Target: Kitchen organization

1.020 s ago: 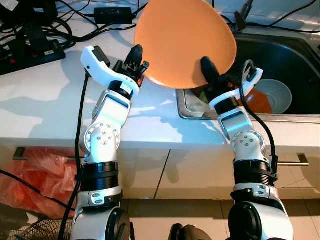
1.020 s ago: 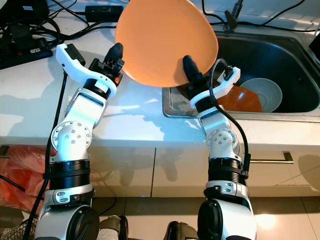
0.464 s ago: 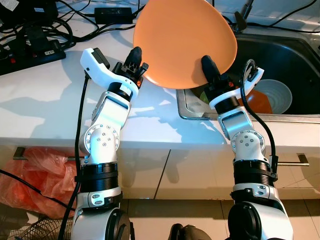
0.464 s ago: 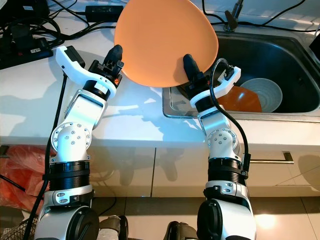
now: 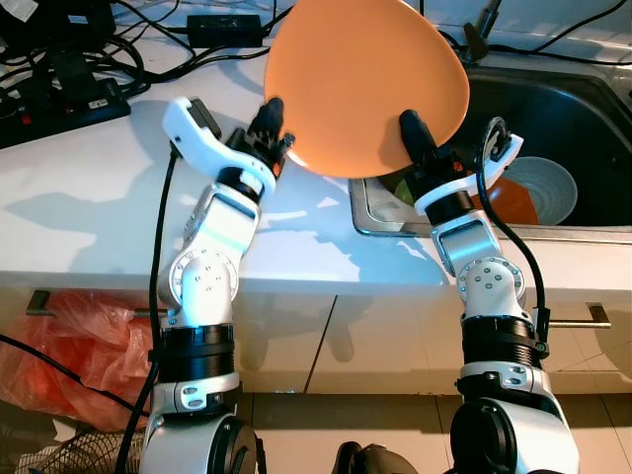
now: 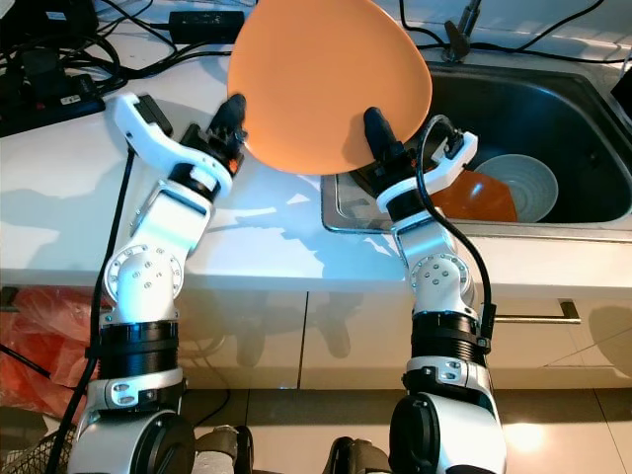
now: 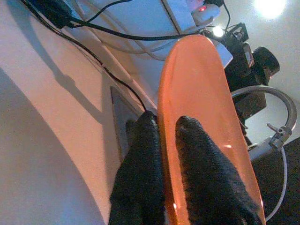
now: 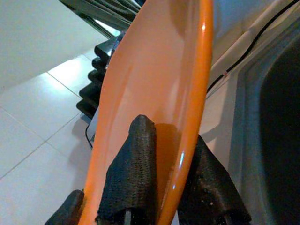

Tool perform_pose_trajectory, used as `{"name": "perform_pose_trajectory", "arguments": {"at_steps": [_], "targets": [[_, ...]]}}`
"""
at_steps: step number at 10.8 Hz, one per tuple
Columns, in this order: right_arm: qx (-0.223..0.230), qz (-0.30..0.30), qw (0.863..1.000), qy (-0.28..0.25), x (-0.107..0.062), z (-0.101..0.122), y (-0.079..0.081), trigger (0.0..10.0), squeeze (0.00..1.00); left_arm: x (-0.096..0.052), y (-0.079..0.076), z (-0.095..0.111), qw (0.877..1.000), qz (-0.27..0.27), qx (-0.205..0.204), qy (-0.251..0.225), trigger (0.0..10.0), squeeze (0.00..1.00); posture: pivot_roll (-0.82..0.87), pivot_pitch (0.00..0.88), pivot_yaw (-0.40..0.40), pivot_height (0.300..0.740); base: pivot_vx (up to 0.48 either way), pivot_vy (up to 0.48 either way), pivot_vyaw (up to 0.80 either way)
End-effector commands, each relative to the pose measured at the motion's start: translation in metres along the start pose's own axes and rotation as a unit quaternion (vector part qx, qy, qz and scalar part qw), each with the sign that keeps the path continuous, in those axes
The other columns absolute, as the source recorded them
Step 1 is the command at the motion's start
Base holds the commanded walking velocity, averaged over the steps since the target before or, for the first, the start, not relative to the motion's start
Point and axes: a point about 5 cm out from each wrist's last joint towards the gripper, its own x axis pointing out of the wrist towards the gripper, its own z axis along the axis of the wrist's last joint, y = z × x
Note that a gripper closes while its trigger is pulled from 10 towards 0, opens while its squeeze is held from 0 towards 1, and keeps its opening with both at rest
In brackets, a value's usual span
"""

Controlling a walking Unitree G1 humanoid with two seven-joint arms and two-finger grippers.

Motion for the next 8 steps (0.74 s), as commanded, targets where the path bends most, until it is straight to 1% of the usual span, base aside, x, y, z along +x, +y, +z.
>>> {"name": "perform_pose_trajectory", "arguments": {"at_steps": [1, 4, 6, 7, 8], "targets": [[-0.01, -0.017, 1.0, -0.006, -0.001, 0.004, -0.003, 0.0, 0.0, 0.002, -0.018, -0.003, 0.999, -0.046, 0.008, 0.002, 10.0, 1.0, 0.09, 0.151, -0.074, 0.723, 0.0, 0.0, 0.0], [-0.009, -0.018, 1.0, -0.01, -0.001, 0.005, -0.003, 0.0, 0.0, 0.002, -0.018, -0.003, 0.999, -0.048, 0.012, 0.001, 10.0, 1.0, 0.09, 0.149, -0.072, 0.723, 0.0, 0.0, 0.0], [-0.001, -0.023, 0.999, -0.028, 0.0, 0.01, -0.004, 0.0, 0.0, 0.002, -0.018, -0.005, 0.999, -0.047, 0.011, 0.004, 10.0, 1.0, 0.09, 0.15, -0.072, 0.723, 0.0, 0.0, 0.0], [0.005, -0.027, 0.999, -0.039, 0.0, 0.014, -0.004, 0.0, 0.0, 0.002, -0.017, -0.005, 0.999, -0.042, 0.018, 0.007, 10.0, 1.0, 0.09, 0.15, -0.073, 0.723, 0.0, 0.0, 0.0], [0.021, -0.034, 0.998, -0.057, 0.0, 0.019, -0.006, 0.0, 0.0, 0.002, -0.015, -0.007, 0.999, -0.037, 0.019, 0.009, 10.0, 0.03, 0.09, 0.15, -0.073, 0.723, 0.0, 0.0, 0.0]]}}
